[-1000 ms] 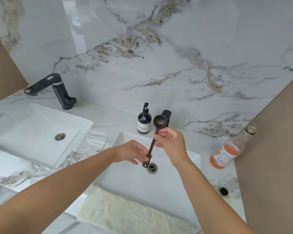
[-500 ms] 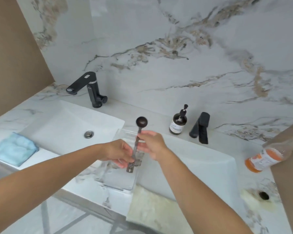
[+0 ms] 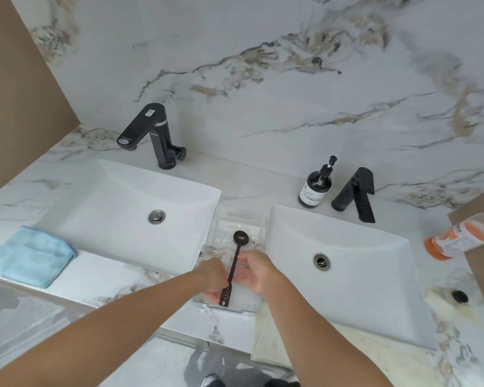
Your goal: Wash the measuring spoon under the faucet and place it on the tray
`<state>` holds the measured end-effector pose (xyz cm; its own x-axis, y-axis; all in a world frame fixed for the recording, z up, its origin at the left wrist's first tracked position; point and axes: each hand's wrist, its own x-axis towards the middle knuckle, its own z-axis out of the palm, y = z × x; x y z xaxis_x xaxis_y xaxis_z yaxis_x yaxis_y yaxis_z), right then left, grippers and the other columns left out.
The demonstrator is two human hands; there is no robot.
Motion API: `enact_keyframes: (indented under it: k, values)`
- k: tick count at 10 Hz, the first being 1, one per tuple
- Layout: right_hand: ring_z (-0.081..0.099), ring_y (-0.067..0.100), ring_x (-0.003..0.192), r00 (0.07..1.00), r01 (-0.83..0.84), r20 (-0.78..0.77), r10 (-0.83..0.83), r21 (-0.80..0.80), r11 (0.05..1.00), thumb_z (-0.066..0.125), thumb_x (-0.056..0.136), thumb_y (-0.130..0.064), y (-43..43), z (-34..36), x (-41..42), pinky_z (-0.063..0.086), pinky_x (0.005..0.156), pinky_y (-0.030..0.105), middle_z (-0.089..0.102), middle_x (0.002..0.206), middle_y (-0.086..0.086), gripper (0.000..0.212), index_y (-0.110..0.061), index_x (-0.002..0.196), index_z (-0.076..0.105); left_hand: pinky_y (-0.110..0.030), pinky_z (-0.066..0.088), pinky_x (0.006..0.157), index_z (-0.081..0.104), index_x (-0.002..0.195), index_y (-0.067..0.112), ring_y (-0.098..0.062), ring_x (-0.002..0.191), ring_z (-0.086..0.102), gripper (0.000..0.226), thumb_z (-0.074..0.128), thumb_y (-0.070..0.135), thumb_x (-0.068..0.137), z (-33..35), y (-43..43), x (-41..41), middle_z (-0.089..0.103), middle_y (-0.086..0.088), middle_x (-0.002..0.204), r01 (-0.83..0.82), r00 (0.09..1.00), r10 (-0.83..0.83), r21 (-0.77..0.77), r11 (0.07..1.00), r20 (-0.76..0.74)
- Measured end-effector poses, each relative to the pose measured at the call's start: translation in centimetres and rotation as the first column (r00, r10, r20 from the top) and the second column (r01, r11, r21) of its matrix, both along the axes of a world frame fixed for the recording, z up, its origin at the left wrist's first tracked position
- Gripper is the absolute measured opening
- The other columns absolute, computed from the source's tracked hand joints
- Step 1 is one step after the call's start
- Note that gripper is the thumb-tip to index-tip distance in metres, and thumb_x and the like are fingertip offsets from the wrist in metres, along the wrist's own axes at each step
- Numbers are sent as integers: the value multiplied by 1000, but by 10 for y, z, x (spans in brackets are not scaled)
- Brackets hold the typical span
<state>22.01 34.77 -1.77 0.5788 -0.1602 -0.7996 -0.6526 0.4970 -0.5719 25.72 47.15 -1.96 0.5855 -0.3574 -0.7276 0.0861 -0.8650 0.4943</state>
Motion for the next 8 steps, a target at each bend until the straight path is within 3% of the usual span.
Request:
enact_keyframes:
  k: [2, 3, 4, 5, 6, 7, 8]
  values:
    - [62, 26, 66, 999, 32, -10, -32, -17, 999, 44, 92, -1, 1, -2, -1, 51, 59, 34, 65, 79, 11, 20, -7, 92, 63, -40, 59, 85, 63, 114, 1, -33, 98, 71, 26, 48, 5, 93, -7, -12, 0, 69, -18, 116, 113, 988, -125, 130, 985, 86]
    - [60, 21, 66, 999, 33, -18, -34, -25, 999, 43, 92, -1, -1, 0, -2, 47, 60, 31, 65, 72, 4, 25, -14, 84, 63, -40, 59, 84, 61, 116, 0, -34, 100, 70, 27, 49, 6, 93, -9, -14, -1, 67, -19, 118, 138, 981, -158, 166, 976, 112]
    - [58, 22, 82, 1000, 13, -12, -14, -18, 1000, 42, 93, -2, -2, 0, -4, 44, 73, 34, 62, 86, 4, 27, -16, 94, 65, -36, 60, 79, 63, 113, 2, -31, 100, 70, 25, 49, 6, 92, -15, -14, -1, 68, -18, 116, 158, 972, -186, 187, 970, 145]
    - [63, 26, 102, 1000, 1, 11, 0, -27, 1000, 41, 95, -3, -4, 4, -7, 48, 91, 37, 64, 88, 5, 33, -12, 116, 65, -32, 58, 74, 63, 102, 2, -30, 97, 70, 18, 52, 7, 89, -10, -16, -3, 68, -16, 115, 165, 968, -196, 189, 968, 158]
    - [55, 33, 126, 1000, 12, 22, -10, -54, 998, 44, 98, -3, -11, 8, -12, 44, 108, 43, 62, 123, 14, 34, -9, 130, 55, -22, 52, 54, 62, 97, -2, -22, 73, 68, 13, 55, 4, 88, -7, -14, 0, 70, -19, 115, 166, 967, -195, 176, 970, 166]
    - [59, 35, 122, 999, -30, 29, 33, -94, 995, 42, 99, -5, -20, 23, -20, 50, 101, 43, 61, 131, 21, 32, -4, 130, 52, -25, 54, 50, 56, 80, 8, -29, 84, 74, 10, 53, 2, 88, 3, -18, 3, 69, -20, 111, 243, 944, -279, 203, 949, 175]
    - [70, 35, 99, 992, -120, 25, 127, -174, 977, 47, 98, -11, -26, 46, -27, 56, 86, 40, 71, 109, 16, 26, -4, 121, 58, -29, 54, 50, 56, 88, 5, -27, 66, 70, 9, 48, 2, 87, 37, -33, 4, 66, -17, 87, 333, 912, -382, 269, 904, 153]
